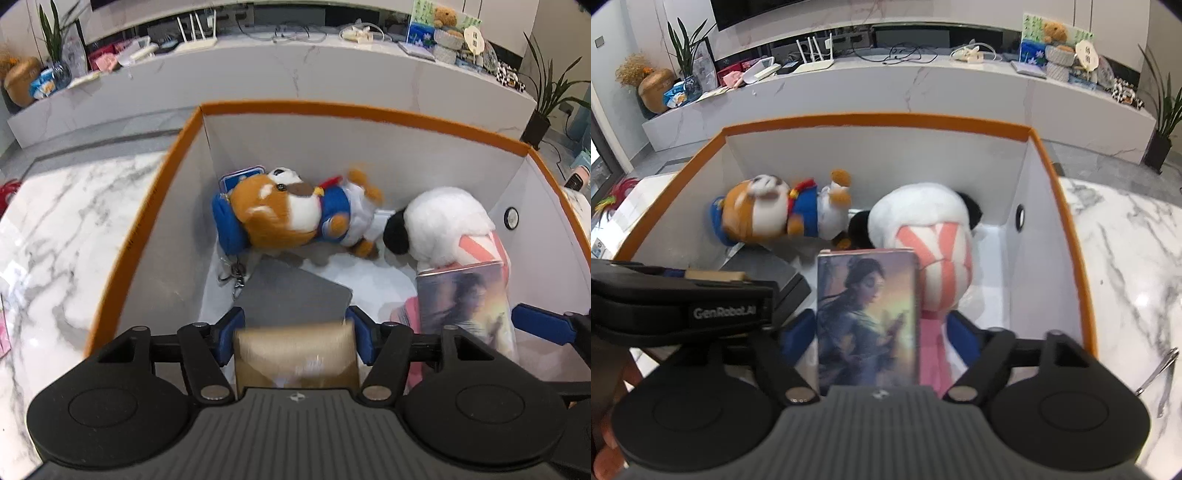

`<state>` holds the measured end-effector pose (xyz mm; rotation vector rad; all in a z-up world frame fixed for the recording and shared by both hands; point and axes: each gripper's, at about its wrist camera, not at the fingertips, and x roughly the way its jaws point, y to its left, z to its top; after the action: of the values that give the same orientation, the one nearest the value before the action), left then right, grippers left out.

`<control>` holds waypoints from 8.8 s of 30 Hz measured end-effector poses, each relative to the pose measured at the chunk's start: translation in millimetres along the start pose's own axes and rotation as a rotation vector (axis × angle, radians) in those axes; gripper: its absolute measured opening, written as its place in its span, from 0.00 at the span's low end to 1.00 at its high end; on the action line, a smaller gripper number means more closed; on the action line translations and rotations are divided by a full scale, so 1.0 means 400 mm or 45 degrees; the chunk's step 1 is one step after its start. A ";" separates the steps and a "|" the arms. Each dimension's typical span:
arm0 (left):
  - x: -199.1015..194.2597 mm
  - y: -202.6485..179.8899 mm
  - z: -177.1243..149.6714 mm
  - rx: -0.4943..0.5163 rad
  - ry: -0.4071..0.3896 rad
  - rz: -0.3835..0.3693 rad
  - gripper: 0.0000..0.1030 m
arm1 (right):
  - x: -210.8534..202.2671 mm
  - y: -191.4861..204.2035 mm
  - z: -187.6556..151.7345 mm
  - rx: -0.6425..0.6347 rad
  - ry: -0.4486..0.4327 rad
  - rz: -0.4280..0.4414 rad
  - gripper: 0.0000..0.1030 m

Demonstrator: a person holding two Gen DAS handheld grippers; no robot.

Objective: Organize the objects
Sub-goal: 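Lower the gift box into the box with the left tool while the right tool lowers the book, then open both tools and withdraw them from the orange box, then grasp the crocheted bunny plush with the left tool while the right tool grasps the orange ball, then lift and carry the bunny plush and orange ball over the orange box with both tools, then lower the bunny plush into the box with the left tool while the right tool lowers the orange ball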

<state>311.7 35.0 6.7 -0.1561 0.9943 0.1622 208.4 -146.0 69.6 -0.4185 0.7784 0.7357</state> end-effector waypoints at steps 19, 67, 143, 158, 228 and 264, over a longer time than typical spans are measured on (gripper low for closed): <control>-0.035 -0.007 0.008 -0.010 -0.060 -0.010 0.73 | -0.026 0.011 0.006 -0.079 -0.066 0.080 0.90; -0.272 0.029 -0.279 -0.076 -0.122 -0.280 0.78 | -0.297 -0.191 -0.195 -0.458 -0.058 0.546 0.97; -0.226 0.067 -0.300 -0.528 -0.031 -0.440 0.72 | -0.181 -0.239 -0.191 -0.461 0.114 0.845 0.51; -0.381 0.088 -0.249 -0.513 -0.341 -0.422 0.72 | -0.325 -0.249 -0.122 -0.389 -0.107 0.934 0.51; -0.082 -0.051 -0.027 -0.240 -0.292 0.018 0.75 | -0.036 0.060 -0.065 -0.522 0.110 0.776 0.53; -0.171 -0.013 -0.024 -0.308 -0.438 -0.025 0.88 | -0.101 0.052 -0.062 -0.544 -0.035 0.794 0.80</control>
<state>268.4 23.5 59.3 -0.3470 0.6279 0.2820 161.7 -164.1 82.6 -0.5532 0.7274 1.5030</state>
